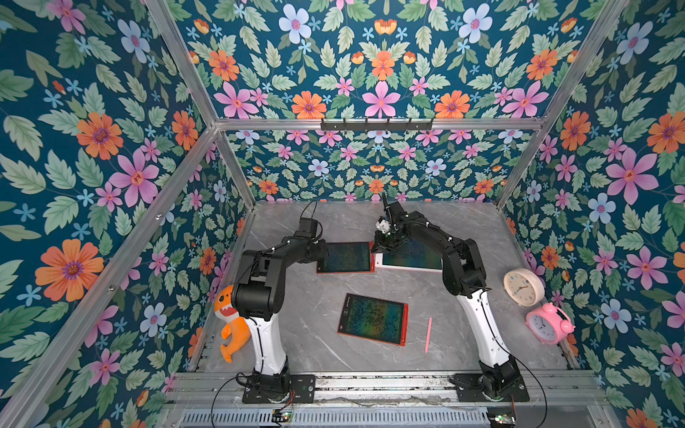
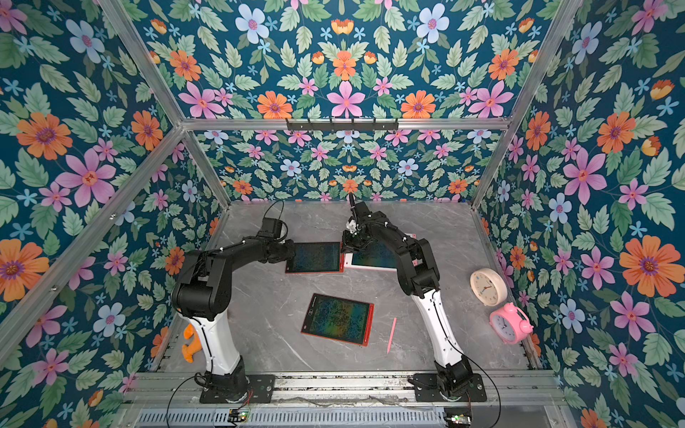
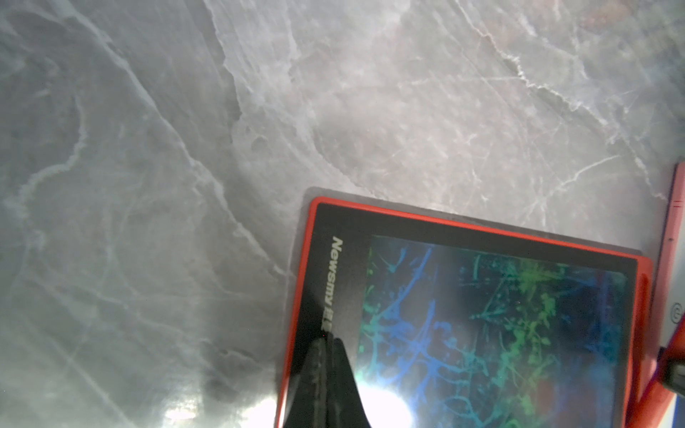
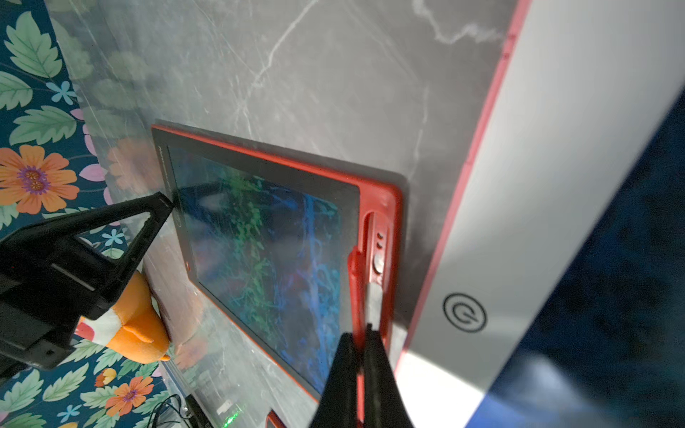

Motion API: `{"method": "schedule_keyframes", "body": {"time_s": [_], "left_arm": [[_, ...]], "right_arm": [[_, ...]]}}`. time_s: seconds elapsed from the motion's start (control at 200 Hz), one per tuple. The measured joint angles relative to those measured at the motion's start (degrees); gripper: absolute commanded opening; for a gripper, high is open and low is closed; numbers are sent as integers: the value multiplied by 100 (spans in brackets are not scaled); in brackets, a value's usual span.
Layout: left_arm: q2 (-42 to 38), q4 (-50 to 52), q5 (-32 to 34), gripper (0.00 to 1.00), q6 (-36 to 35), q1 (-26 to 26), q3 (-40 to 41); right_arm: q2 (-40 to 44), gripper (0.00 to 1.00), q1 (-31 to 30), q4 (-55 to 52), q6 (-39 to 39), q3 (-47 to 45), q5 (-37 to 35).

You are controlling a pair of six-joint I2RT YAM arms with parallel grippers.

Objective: Place the stylus back onto the writing tablet
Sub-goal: Place the stylus on the writing tablet.

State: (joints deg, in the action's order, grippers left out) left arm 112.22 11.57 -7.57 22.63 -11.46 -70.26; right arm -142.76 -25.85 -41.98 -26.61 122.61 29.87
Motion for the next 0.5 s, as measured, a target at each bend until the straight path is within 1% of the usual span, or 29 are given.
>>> {"method": "schedule_keyframes", "body": {"time_s": [0.5], "left_arm": [[2,0,-28,0,17,0,-2]], "right_arm": [[-153,0,-35,-330,4,350,-4]]}}
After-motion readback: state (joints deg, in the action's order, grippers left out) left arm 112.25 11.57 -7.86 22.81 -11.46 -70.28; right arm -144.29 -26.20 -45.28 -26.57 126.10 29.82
